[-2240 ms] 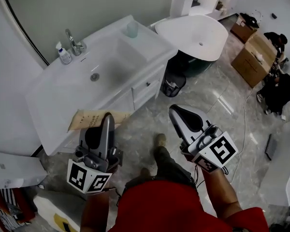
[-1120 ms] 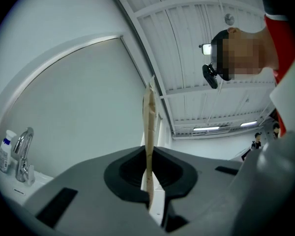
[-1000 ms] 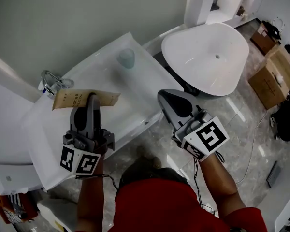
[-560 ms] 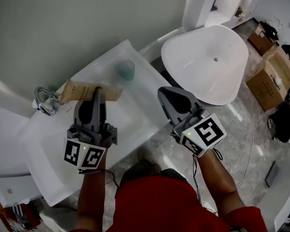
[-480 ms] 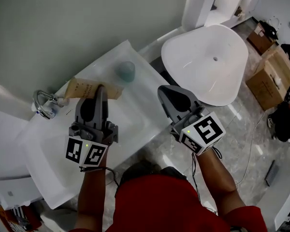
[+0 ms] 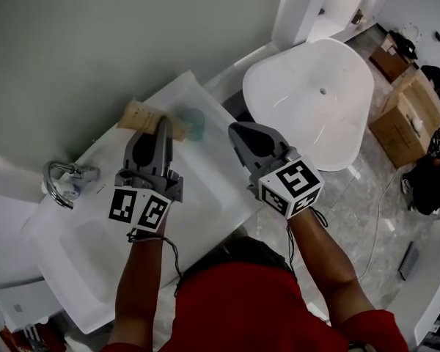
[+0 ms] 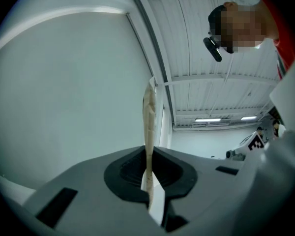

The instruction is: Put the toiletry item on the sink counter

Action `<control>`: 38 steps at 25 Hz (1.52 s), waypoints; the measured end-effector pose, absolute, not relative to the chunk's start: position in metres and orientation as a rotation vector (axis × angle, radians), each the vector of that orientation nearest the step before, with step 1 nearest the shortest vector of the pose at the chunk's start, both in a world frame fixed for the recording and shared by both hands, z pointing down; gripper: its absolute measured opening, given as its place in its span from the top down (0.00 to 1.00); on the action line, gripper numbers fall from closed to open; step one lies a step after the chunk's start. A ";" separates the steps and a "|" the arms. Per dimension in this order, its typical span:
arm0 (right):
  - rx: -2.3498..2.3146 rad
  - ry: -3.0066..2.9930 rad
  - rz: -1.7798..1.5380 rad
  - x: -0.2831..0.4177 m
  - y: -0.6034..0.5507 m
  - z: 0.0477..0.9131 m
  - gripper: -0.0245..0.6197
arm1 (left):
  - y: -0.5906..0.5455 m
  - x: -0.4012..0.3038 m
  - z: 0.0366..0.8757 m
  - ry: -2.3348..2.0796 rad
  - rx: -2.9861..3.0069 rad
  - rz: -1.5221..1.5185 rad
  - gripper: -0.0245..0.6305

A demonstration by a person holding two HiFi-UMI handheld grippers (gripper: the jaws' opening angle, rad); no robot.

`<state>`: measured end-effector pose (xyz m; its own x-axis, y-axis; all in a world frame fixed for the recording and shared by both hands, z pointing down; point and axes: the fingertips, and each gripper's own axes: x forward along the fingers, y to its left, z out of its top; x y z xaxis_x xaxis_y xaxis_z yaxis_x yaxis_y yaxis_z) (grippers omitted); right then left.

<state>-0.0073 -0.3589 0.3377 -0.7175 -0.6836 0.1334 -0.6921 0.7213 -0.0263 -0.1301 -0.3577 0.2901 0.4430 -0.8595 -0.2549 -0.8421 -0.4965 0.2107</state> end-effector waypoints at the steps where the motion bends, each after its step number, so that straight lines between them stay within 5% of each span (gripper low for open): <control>1: 1.113 -2.806 0.114 -0.010 -0.366 0.340 0.92 | -0.365 -0.130 0.294 -1.558 2.619 -0.499 0.91; 34: 0.993 -2.717 0.298 -0.027 -0.425 0.421 0.92 | -0.463 -0.116 0.455 -1.646 2.434 -0.071 0.90; 38: 0.993 -2.711 0.298 -0.028 -0.425 0.423 0.92 | -0.461 -0.115 0.458 -1.615 2.447 -0.082 0.78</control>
